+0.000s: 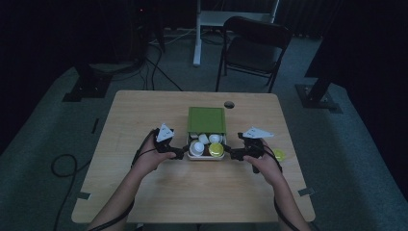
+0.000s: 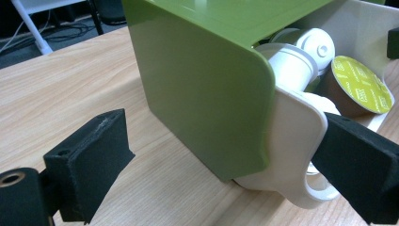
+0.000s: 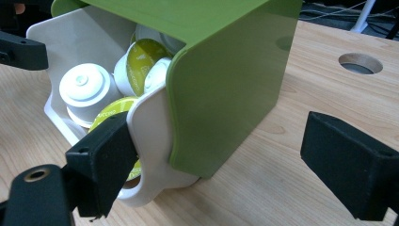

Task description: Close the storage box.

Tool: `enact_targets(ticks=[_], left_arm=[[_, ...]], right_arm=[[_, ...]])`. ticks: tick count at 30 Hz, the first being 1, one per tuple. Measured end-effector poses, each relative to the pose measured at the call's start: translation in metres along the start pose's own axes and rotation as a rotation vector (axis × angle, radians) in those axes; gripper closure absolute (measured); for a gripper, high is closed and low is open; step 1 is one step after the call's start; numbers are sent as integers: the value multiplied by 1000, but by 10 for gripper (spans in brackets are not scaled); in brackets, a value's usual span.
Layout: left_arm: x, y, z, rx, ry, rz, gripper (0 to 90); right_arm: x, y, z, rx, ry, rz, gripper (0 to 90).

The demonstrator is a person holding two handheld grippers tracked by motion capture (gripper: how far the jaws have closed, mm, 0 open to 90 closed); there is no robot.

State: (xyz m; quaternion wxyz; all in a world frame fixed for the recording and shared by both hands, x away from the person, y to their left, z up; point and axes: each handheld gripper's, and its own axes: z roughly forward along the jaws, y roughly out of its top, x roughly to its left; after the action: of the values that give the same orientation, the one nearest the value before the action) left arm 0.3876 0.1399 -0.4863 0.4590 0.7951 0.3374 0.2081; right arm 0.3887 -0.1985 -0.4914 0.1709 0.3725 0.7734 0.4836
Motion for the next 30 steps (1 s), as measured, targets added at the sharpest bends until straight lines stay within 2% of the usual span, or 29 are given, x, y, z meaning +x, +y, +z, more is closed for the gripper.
enact_targets(ticks=[3, 30], left_arm=[[1, -1, 1, -6, 0, -11, 62], [7, 7, 10, 0, 31, 2, 63]], right_arm=[[-2, 0, 2, -2, -3, 6, 116], [-7, 4, 10, -11, -41, 38, 116]])
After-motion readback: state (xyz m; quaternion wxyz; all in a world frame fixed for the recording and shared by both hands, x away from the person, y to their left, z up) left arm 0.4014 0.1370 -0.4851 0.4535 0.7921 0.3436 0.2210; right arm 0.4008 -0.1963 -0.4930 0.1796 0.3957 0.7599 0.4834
